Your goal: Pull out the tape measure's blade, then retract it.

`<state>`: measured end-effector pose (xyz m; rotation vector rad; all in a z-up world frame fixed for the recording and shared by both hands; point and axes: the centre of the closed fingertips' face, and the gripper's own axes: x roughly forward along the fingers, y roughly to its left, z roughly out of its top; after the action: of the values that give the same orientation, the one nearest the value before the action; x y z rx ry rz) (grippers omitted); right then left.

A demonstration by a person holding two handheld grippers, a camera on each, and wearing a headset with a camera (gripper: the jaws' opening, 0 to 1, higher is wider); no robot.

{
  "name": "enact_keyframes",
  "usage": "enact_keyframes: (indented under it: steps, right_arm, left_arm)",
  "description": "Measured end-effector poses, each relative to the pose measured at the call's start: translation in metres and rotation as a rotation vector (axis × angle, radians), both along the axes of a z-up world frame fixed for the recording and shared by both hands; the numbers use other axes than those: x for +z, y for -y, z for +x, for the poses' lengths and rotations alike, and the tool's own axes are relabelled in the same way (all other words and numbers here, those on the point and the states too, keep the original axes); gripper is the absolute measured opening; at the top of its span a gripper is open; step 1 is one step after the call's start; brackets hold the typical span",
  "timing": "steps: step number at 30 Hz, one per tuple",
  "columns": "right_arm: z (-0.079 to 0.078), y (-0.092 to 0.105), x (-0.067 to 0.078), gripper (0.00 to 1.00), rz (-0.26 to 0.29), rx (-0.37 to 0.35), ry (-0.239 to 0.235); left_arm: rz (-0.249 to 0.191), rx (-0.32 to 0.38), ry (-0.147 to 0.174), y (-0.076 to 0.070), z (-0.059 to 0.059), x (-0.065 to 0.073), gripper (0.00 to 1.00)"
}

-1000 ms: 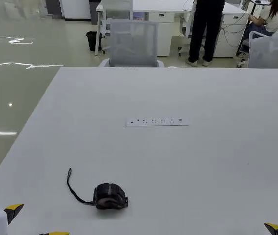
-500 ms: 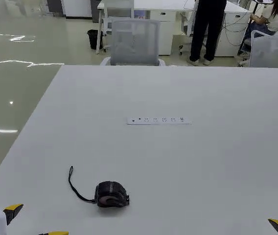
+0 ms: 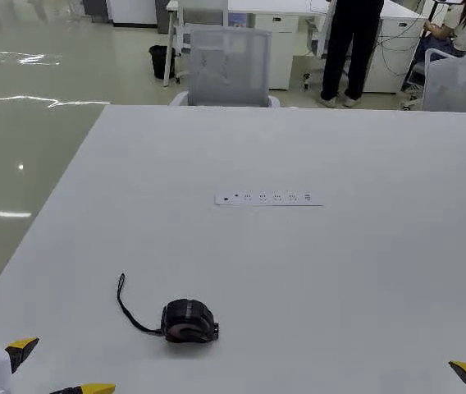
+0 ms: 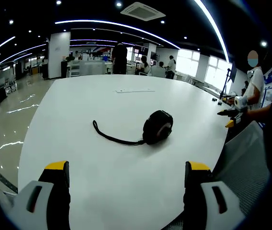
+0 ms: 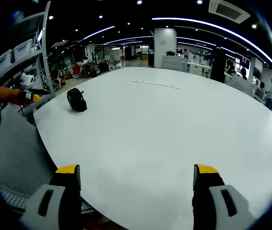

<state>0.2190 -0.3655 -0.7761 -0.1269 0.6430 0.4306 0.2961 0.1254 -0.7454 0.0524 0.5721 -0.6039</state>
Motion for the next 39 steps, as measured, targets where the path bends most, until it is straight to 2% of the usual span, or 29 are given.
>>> enact_keyframes:
  steps: [8, 19, 24, 28, 39]
  right_arm:
    - [0.002, 0.000, 0.001, 1.00, 0.001, 0.003, 0.002]
    - [0.008, -0.003, 0.006, 0.99, 0.004, 0.026, 0.017]
    - [0.013, -0.006, 0.008, 1.00, 0.004, 0.041, 0.018]
    - [0.017, -0.011, 0.009, 1.00, 0.005, 0.054, 0.019]
    - [0.030, -0.020, 0.011, 1.00, -0.008, 0.102, 0.020]
  left_arm:
    - [0.000, -0.004, -0.003, -0.002, 0.004, -0.006, 0.99]
    - [-0.004, -0.023, 0.009, 0.006, 0.012, -0.001, 0.99]
    - [-0.024, -0.032, 0.024, 0.015, 0.020, 0.005, 0.99]
    - [-0.023, -0.039, 0.033, 0.020, 0.025, 0.006, 0.99]
    - [-0.026, -0.060, 0.037, 0.036, 0.028, 0.013, 0.99]
